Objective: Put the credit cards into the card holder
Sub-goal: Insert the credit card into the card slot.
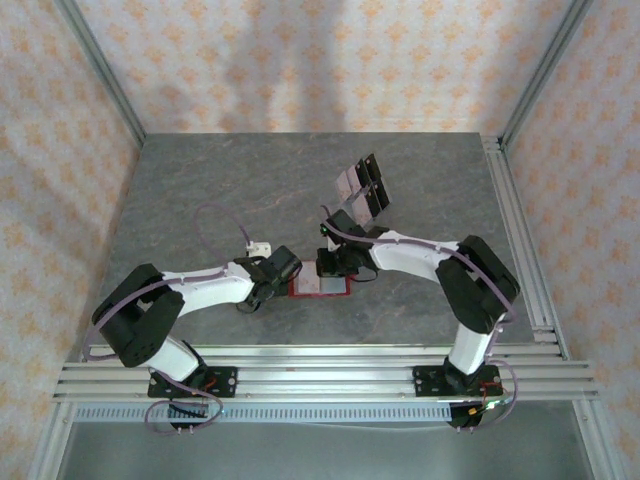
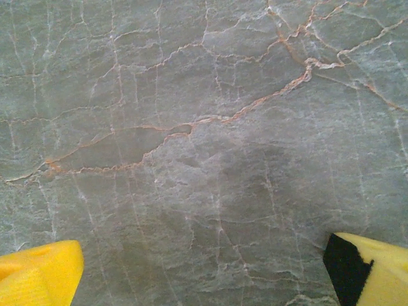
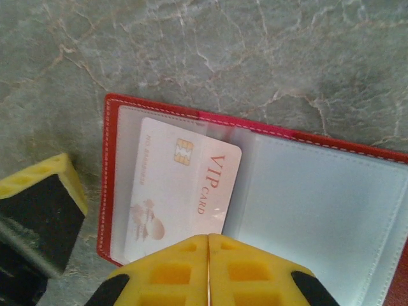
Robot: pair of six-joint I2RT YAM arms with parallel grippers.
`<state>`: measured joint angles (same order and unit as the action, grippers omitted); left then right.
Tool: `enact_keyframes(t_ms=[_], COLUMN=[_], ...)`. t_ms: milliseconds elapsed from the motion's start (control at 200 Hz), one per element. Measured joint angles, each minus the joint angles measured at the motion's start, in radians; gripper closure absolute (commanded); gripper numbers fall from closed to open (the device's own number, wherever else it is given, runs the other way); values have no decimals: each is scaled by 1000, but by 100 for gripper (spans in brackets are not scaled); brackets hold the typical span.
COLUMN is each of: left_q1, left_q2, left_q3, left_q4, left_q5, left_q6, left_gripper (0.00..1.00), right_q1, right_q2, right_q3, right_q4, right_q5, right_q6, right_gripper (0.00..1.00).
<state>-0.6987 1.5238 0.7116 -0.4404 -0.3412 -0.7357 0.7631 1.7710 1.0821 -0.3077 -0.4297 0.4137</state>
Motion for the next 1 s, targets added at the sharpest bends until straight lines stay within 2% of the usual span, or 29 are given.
enact_keyframes(t_ms=[405, 1001], left_q1=[0, 0], left_q2=[8, 19], left_q3=[1, 3], left_q4=[8, 18], left_q5=[0, 0], left_q6=[0, 0], left_gripper=[0, 0], right_q1=[0, 11], right_q2=[60, 130], right_q3=[2, 98], right_q4=[0, -26], right_q5=[0, -27], right_q6=[-7, -26], right_gripper=[93, 93])
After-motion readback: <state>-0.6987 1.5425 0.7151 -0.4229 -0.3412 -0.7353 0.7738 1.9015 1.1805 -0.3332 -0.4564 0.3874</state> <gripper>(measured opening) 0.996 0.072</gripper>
